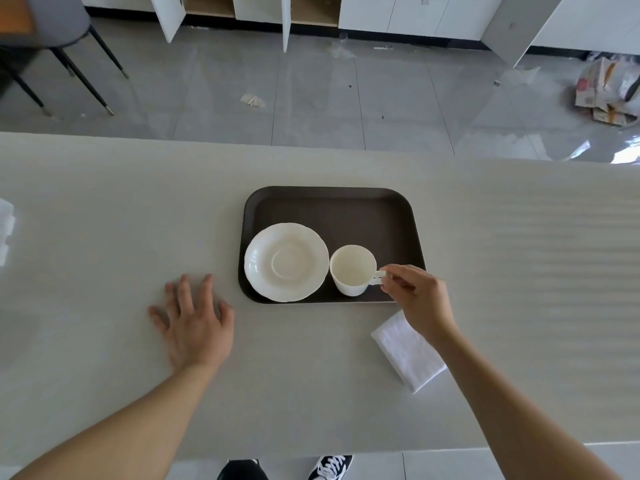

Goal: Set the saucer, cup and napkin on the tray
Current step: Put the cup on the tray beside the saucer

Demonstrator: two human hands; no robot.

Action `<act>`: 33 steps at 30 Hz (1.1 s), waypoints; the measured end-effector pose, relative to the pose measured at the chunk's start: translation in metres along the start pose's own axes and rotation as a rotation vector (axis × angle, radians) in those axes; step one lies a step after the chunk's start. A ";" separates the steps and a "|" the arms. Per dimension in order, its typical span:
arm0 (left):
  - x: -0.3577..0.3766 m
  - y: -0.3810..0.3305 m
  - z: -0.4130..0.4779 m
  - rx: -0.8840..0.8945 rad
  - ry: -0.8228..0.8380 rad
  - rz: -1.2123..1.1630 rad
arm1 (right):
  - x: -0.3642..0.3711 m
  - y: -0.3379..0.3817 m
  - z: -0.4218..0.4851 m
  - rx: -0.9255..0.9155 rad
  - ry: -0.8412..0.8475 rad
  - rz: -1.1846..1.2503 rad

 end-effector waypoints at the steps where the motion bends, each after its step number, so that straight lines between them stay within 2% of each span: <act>1: 0.000 0.000 0.000 -0.002 0.002 -0.002 | 0.001 -0.001 0.001 0.015 0.002 0.010; 11: 0.001 0.001 0.001 -0.002 -0.002 0.006 | 0.009 -0.014 0.004 0.185 0.030 0.184; 26: 0.000 0.001 0.000 0.002 0.002 0.000 | 0.008 -0.017 0.001 0.285 0.046 0.220; 30: 0.000 0.000 0.000 0.004 0.007 -0.011 | -0.007 -0.017 -0.015 0.307 -0.046 0.200; 33: 0.000 0.002 0.002 -0.009 0.013 -0.004 | -0.019 -0.018 -0.034 0.304 -0.101 0.096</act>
Point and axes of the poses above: each hand's wrist, its own z-axis towards the middle knuckle, its own x-axis out of the palm, y = z × x, the point moved 4 cm from there along z, towards the middle knuckle, and after that the axes turned 9 degrees about -z, right-handed, at the moved point
